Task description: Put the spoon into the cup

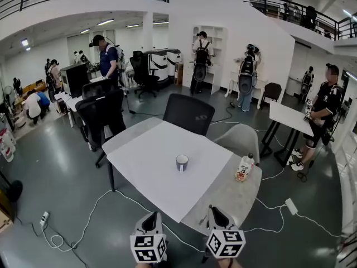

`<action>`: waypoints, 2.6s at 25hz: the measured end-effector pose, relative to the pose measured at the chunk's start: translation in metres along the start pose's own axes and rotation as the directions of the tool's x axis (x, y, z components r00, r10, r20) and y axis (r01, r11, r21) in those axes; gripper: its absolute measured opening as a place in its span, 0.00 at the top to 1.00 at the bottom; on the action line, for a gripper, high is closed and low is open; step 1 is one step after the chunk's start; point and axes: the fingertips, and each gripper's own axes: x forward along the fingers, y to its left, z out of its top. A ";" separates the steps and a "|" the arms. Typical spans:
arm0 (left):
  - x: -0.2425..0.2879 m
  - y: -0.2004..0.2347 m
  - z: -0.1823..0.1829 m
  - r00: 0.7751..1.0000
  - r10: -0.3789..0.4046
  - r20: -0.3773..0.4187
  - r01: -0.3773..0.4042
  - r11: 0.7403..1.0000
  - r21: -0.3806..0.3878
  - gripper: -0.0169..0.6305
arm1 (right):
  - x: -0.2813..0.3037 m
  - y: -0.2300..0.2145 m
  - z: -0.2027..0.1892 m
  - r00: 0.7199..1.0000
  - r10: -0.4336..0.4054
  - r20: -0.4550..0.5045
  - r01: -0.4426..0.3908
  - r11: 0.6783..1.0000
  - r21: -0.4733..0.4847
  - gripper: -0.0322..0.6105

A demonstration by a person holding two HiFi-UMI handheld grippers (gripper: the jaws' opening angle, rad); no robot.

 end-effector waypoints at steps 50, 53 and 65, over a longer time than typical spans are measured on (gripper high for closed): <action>0.226 0.105 0.050 0.987 -0.146 -0.073 0.145 0.989 -0.022 0.95 | 0.214 -0.018 0.045 0.984 -0.176 -0.017 0.176 0.983 0.044 0.86; 0.232 0.103 0.049 0.986 -0.146 -0.080 0.145 0.989 -0.016 0.95 | 0.219 -0.019 0.045 0.986 -0.166 -0.019 0.167 0.985 0.041 0.86; 0.250 0.095 0.043 0.984 -0.139 -0.108 0.141 0.990 0.006 0.95 | 0.236 -0.028 0.035 0.990 -0.133 -0.044 0.136 0.989 0.059 0.86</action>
